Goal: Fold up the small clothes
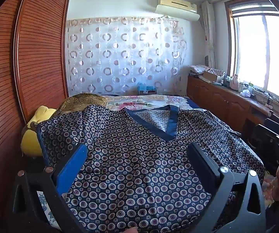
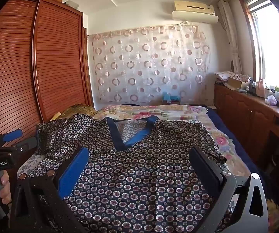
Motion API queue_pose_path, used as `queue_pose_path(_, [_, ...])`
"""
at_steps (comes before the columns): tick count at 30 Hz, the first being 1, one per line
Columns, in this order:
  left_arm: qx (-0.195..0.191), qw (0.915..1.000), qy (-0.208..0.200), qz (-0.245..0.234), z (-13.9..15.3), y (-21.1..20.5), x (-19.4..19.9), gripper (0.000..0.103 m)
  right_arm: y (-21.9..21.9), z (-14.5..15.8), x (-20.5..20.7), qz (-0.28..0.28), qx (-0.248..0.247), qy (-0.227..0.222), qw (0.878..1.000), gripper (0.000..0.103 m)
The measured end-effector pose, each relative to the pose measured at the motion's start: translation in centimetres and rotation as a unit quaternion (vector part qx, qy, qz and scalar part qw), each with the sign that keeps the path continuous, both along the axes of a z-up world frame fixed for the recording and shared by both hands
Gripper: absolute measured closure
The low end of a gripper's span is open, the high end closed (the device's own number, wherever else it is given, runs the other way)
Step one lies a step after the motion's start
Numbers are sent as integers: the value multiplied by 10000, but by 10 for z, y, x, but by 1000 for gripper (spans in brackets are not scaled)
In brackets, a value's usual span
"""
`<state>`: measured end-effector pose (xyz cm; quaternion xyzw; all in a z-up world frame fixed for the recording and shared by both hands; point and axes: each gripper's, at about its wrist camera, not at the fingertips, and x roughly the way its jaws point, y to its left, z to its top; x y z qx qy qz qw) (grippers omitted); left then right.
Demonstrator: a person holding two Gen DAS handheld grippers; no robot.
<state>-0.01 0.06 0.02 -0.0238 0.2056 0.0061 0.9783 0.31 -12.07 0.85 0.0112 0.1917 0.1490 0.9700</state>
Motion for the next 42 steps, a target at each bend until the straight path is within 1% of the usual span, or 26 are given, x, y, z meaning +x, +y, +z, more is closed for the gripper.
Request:
queue_pose_path(2, [130,9999,-3,13,0,-2,0,0,0,0,0,-6,-5,-7,10000,0])
queue_pose_path(4, [77,10000,-16,0,0,-1,0,0,0,0,0,-11,1,-2,10000,0])
queue_pose_path(12, [68,10000,-32,5,5,0,-2,0,3,3,0,-30,18,24,10000,0])
queue_pose_path(26, [91,10000,-39,13,3,-1,-3,0,2,0,-2,0,6,6,10000,0])
queue_pose_path(42, [122,9999,-52,7,8,-5,-7,0,4,-1,-2,0,13,29,10000,0])
